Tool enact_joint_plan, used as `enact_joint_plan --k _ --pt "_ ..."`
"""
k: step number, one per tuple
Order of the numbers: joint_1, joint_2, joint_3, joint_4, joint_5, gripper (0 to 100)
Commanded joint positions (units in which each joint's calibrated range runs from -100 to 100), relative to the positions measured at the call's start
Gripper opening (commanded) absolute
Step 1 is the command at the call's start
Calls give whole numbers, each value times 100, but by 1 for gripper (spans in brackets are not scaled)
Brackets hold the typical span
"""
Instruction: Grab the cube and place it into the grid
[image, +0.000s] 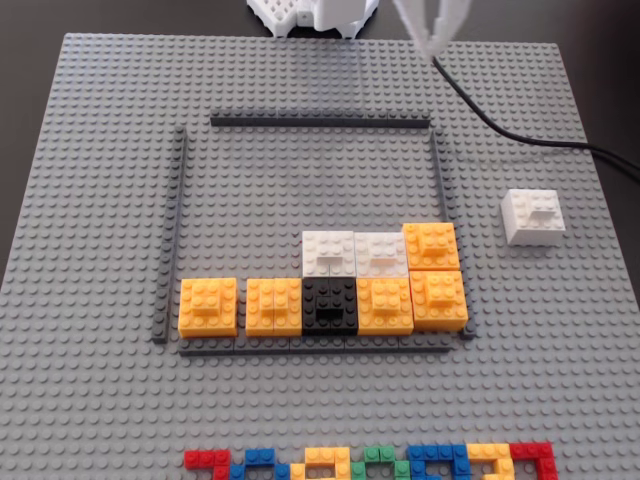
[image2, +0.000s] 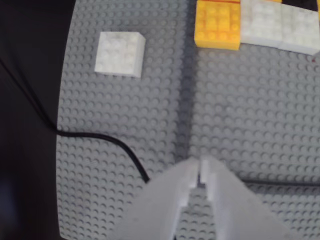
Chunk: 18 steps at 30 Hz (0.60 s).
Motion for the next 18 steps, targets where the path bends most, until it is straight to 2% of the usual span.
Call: enact_joint_plan --k 1,18 --pt "-117 541 -847 -95 -83 0" --pt "-508 3146 -2795 -198 -454 0"
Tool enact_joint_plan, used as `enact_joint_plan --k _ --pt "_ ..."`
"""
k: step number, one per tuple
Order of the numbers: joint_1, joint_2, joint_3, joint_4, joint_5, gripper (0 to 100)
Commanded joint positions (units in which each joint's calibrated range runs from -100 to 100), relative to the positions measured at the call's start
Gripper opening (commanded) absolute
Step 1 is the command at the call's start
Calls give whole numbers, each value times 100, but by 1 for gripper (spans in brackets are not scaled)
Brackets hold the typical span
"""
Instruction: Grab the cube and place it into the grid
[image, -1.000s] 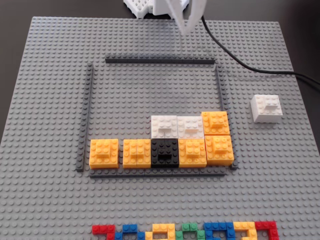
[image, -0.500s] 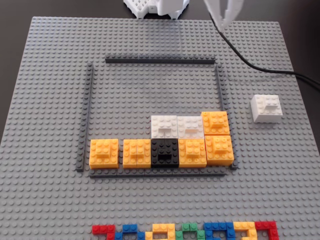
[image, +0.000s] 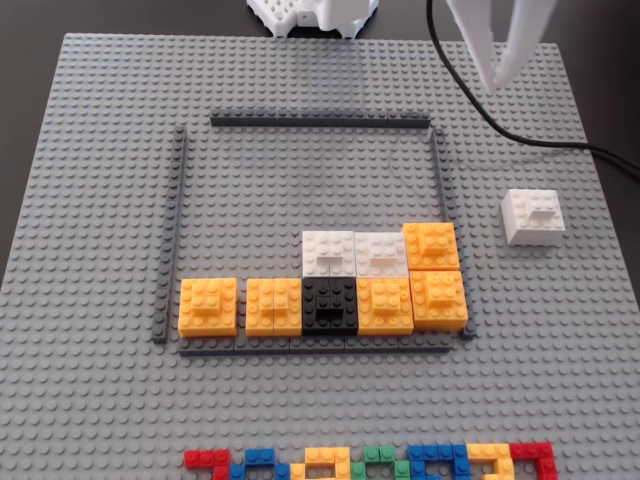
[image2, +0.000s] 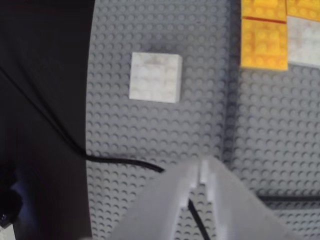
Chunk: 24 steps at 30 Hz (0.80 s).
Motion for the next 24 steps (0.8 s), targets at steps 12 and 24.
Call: enact_joint_plan --k 12,24 --pt "-240 2366 -2655 100 -410 4" --pt "-424 3268 -3471 163 -557 6"
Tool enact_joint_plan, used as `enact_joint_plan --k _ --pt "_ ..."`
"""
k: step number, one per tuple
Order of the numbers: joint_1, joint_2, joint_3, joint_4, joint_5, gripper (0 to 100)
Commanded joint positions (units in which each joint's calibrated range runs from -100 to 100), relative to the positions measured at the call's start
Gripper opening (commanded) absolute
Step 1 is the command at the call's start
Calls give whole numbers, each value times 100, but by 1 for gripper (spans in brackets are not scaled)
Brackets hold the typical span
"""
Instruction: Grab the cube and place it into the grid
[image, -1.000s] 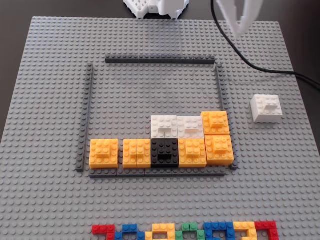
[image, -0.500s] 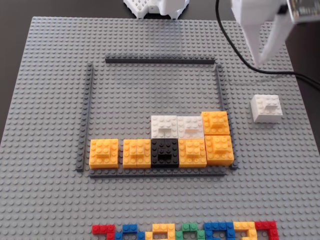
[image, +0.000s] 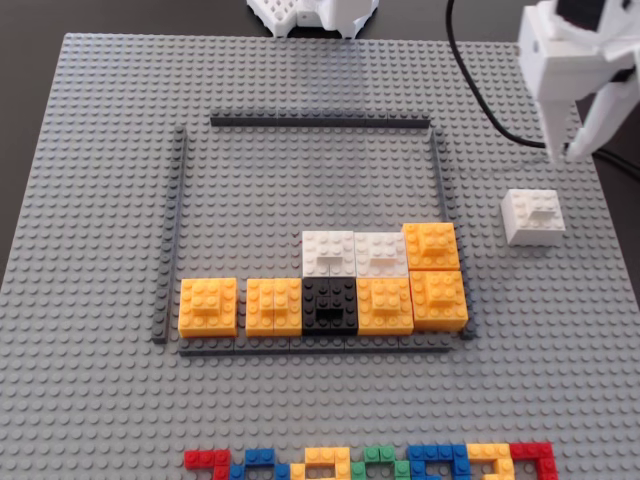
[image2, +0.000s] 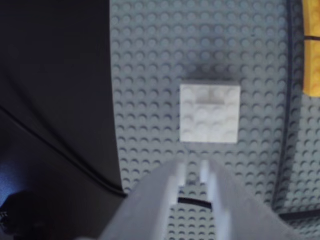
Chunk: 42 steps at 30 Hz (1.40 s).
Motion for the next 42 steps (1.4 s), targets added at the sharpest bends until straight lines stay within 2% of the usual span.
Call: enact_joint_plan --k 1,8,15,19,42 --pt "21 -133 -337 -135 -34 9" --pt "72 13 -291 -95 83 11" --pt "176 13 -1 -164 112 29" --pt "212 13 144 -188 127 33" --pt "323 271 624 -545 190 32"
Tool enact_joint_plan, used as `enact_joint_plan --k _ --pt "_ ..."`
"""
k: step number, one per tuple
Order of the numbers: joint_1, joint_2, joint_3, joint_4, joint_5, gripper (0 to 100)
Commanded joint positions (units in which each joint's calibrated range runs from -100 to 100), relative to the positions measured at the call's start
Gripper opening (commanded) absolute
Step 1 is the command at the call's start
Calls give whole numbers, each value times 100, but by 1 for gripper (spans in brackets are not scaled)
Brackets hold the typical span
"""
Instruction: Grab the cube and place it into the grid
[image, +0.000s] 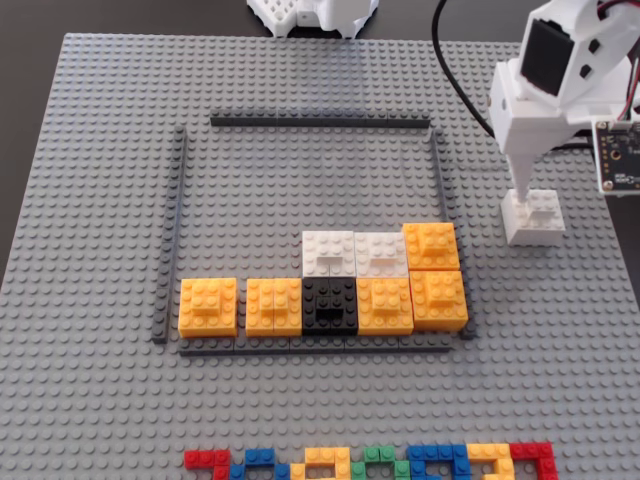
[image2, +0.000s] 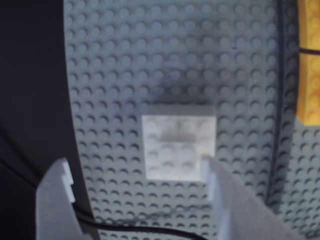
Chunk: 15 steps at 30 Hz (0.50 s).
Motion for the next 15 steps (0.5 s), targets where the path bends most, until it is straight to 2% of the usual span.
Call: enact_joint_plan --k 1,15 --pt "53 -68 -109 -52 15 32" --pt "68 44 -109 -105 20 32"
